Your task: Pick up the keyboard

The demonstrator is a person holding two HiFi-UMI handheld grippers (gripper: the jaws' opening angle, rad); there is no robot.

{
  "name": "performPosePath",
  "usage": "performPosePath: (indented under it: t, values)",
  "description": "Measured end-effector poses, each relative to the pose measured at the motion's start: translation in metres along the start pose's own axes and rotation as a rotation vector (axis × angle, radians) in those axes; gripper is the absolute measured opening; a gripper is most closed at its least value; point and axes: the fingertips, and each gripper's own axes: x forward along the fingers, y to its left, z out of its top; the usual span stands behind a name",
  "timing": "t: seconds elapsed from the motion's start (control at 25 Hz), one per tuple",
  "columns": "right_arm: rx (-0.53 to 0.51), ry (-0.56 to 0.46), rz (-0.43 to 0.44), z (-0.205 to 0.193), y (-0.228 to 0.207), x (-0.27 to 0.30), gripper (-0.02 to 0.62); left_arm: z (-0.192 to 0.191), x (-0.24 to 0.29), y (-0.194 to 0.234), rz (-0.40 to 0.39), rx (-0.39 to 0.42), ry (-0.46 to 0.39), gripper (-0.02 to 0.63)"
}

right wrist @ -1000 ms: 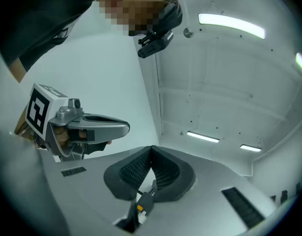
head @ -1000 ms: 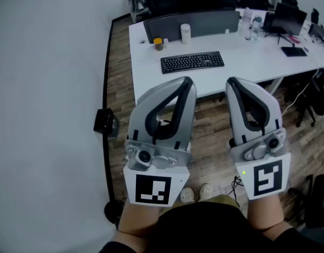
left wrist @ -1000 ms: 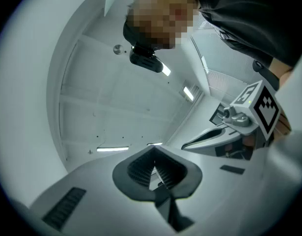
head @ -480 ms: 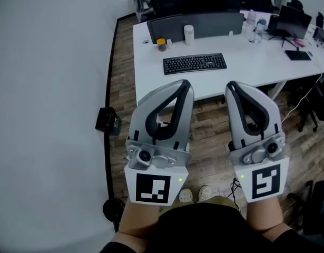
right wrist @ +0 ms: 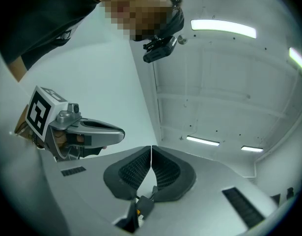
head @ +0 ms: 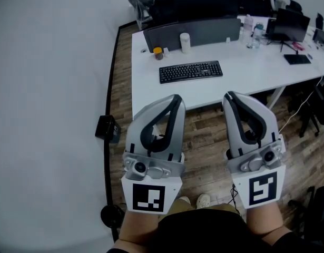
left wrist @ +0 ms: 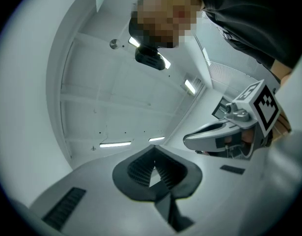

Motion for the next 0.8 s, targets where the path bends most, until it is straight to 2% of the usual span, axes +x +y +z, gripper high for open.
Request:
performPosePath:
  t: [0.4,0.8]
  values:
    - [0.005,0.012,-0.002,-0.015,-0.033,-0.020,0.032,0.005,0.022,-0.022,0.012,-0.001,-0.004,0.008]
    - [0.013,0.007,-0.026,-0.032,-0.058,-0.033,0.032,-0.010,0.042,-0.034,0.004,0.016,0.016,0.008]
